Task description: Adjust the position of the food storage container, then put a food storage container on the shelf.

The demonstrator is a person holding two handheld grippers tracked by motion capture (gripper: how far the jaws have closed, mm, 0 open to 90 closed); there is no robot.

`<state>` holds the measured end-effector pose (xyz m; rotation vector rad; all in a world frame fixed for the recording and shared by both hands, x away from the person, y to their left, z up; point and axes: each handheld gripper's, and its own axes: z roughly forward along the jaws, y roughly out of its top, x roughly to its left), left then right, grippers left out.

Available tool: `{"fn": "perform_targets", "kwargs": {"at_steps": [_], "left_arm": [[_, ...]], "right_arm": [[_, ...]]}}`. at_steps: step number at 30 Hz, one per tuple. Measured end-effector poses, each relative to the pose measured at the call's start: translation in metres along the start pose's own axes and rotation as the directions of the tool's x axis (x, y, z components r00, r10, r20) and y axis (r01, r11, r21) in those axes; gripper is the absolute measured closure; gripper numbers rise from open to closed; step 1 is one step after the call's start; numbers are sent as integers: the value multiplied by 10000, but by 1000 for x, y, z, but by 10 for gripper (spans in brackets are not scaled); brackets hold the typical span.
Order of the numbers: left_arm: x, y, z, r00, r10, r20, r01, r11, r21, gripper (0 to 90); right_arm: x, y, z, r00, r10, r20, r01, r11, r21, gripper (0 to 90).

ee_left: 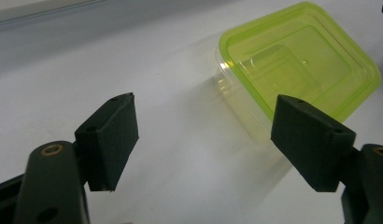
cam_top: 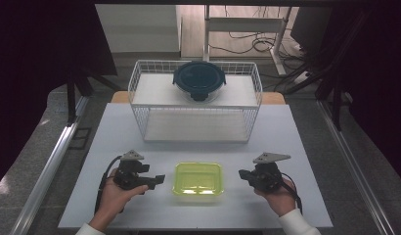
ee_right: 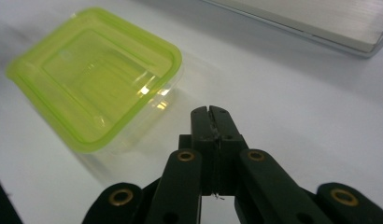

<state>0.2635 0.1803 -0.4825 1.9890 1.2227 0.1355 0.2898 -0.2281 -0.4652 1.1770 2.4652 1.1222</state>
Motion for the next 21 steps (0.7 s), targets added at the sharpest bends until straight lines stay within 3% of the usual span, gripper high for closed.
{"fn": "perform_targets", "kwargs": {"at_steps": [2,5,8,15,21], "left_arm": [[0,0,0,10000,-12,-6,12,10000,-27,225],[0,0,-1,10000,-8,5,8,10000,-87,225],[0,0,-2,10000,2,12,-2,9999,-113,225],[-2,1,-1,10000,-33,89,34,9999,-168,223],[-4,3,0,9996,-103,249,109,9996,-256,218]], "right_arm": [[-3,-1,0,9986,411,-333,-417,9990,-167,725],[-4,1,-1,9962,778,-400,-792,9962,-363,514],[-6,2,-3,9914,1243,-411,-1267,9901,-613,420],[-11,0,-1,9724,2103,-1012,-2180,9732,-728,253],[-11,-1,-1,9678,2150,-1305,-2255,9716,-714,222]]}}
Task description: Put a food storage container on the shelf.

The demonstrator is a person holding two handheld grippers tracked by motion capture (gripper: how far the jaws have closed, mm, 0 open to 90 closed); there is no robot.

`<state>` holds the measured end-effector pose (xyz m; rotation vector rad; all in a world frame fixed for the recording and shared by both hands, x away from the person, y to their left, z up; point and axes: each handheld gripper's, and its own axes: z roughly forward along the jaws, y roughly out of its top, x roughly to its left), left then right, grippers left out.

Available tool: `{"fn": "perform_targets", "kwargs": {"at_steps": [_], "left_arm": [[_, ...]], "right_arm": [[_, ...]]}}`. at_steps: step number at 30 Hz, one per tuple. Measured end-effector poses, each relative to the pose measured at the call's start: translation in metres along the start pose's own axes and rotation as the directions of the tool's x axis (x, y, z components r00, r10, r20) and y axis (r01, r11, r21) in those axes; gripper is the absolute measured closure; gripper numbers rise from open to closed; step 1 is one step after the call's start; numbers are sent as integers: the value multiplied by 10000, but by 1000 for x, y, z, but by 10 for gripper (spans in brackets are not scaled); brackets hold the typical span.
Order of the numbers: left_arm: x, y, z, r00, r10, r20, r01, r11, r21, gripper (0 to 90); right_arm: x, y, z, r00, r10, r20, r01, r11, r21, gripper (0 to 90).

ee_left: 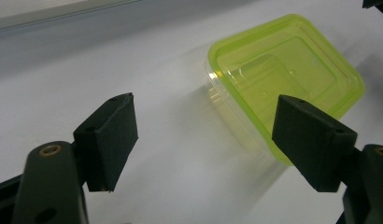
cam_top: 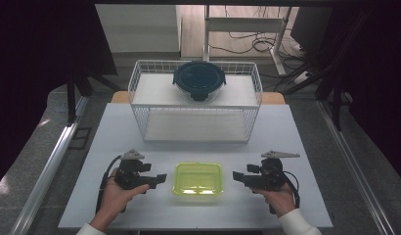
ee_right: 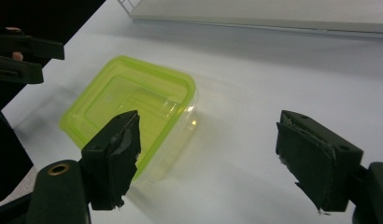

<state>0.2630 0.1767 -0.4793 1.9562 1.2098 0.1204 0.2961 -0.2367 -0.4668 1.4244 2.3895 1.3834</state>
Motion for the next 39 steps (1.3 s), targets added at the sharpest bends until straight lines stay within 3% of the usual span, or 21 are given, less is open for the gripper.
{"fn": "perform_targets", "kwargs": {"at_steps": [8,12,16,19,27,34,37,39], "left_arm": [[-1,1,2,9986,-388,354,394,9991,-151,228],[-1,3,8,9927,-857,849,870,9962,-110,240],[-2,3,19,9861,-1354,965,1352,9908,86,265],[-3,3,26,9847,-1412,1019,1396,9900,222,282],[0,6,38,9659,-2088,1532,2029,9778,530,322],[3,5,46,9508,-2521,1802,2392,9668,901,366],[6,3,50,9295,-2974,2182,2813,9541,1023,386],[8,1,52,9204,-3184,2268,3009,9474,1086,404]], "right_arm": [[0,0,3,9998,215,1,-215,9998,43,284],[3,0,6,9992,382,-149,-380,9992,146,306],[8,-1,12,9989,358,-311,-348,9989,310,322],[12,-2,18,9986,354,-395,-332,9980,542,327],[15,-1,30,9988,266,-413,-232,9964,811,325],[15,-2,40,9971,563,-515,-509,9936,1004,333],[17,-4,45,9965,608,-566,-541,9922,1127,341],[17,-5,48,9951,731,-664,-647,9906,1209,349]]}}
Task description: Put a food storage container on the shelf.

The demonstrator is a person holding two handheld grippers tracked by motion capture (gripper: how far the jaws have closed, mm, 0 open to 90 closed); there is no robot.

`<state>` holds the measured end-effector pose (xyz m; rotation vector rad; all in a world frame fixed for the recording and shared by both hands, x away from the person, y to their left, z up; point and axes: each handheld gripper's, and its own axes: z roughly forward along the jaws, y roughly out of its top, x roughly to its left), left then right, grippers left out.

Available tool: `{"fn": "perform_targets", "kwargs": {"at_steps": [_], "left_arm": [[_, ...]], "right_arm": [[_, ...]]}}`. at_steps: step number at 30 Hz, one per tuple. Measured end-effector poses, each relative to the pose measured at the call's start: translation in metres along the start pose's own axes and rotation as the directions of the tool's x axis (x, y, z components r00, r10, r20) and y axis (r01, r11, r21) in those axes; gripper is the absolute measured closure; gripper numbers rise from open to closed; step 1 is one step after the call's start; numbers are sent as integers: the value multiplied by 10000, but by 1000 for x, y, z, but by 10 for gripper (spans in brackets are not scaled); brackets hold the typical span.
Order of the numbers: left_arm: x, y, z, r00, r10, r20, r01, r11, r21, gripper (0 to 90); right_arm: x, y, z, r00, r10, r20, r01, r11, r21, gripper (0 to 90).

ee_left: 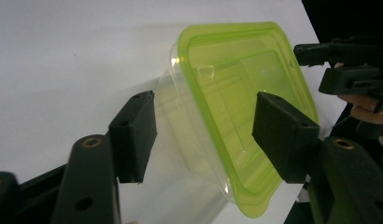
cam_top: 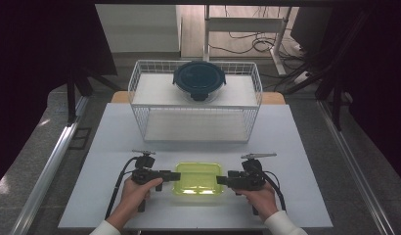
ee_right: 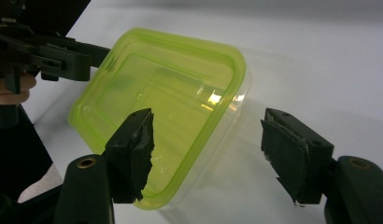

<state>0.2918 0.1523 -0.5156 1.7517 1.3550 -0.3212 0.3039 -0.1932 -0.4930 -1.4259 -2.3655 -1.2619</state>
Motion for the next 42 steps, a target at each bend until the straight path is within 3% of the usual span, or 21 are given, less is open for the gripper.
{"fn": "perform_targets", "kwargs": {"at_steps": [7,10,12,14,16,19,23,29,33,42], "left_arm": [[-1,-1,4,9999,6,115,-7,9999,108,417],[-1,-1,6,9997,-63,252,58,9998,168,439],[0,-2,7,9987,-189,473,177,9995,248,489],[-1,-2,8,9980,-238,578,220,9993,311,539],[1,-3,8,9961,-455,755,432,9986,316,562],[3,-4,7,9921,-886,893,864,9959,277,608],[1,-5,5,9948,-832,588,819,9964,231,686],[-7,-7,-1,9959,-639,637,645,9979,-63,757],[-16,-7,-6,9995,-153,284,161,9995,-276,767],[-29,-5,-19,9977,639,235,-622,9959,-653,769]], "right_arm": [[-3,-1,8,9992,351,-167,-349,9993,137,400],[-3,-2,13,9983,513,-290,-507,9985,216,467],[-4,-3,15,9967,754,-310,-745,9968,288,517],[-7,-4,15,9897,1236,-729,-1222,9922,232,574],[-7,-5,14,9858,1442,-859,-1427,9895,234,606],[-6,-7,13,9871,1449,-687,-1433,9893,285,666],[-5,-9,12,9828,1692,-745,-1673,9854,317,708],[-3,-7,2,9843,1527,-882,-1541,9880,-91,761],[2,-6,-1,9906,1113,-793,-1131,9934,-184,766],[10,-3,-11,9966,358,-736,-396,9979,-512,769]]}}
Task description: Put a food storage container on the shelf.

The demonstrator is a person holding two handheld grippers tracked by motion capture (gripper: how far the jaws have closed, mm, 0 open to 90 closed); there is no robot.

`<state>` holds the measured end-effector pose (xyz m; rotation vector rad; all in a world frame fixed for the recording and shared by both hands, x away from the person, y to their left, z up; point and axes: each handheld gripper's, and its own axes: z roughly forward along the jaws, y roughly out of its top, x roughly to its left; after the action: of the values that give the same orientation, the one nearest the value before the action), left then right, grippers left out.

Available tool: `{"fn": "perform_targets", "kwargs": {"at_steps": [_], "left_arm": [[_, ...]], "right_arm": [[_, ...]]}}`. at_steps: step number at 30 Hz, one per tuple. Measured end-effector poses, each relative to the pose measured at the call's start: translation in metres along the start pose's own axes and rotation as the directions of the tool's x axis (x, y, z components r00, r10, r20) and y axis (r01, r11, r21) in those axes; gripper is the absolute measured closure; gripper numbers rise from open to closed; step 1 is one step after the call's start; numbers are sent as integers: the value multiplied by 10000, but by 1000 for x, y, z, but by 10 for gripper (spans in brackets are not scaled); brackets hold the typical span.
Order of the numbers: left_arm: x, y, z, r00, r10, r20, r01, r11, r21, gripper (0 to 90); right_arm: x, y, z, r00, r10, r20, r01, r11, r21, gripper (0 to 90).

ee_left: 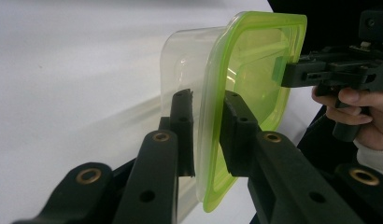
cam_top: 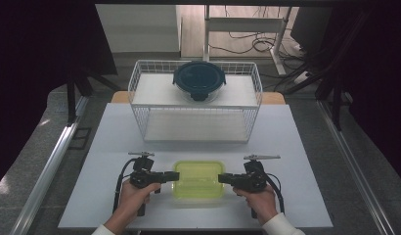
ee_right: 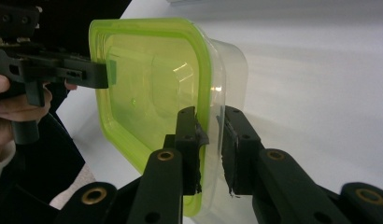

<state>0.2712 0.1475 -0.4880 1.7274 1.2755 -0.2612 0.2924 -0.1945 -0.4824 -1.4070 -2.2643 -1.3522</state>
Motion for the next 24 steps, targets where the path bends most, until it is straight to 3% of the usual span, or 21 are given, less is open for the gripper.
{"fn": "perform_targets", "kwargs": {"at_steps": [10,24], "left_arm": [[-17,4,-12,9960,857,-257,-867,9954,-403,771],[-29,21,-25,9936,1113,-186,-1124,9911,-718,772]], "right_arm": [[13,5,-12,9970,-777,52,778,9960,-445,769],[25,24,-27,9913,-1309,148,1317,9851,-1106,771]]}}
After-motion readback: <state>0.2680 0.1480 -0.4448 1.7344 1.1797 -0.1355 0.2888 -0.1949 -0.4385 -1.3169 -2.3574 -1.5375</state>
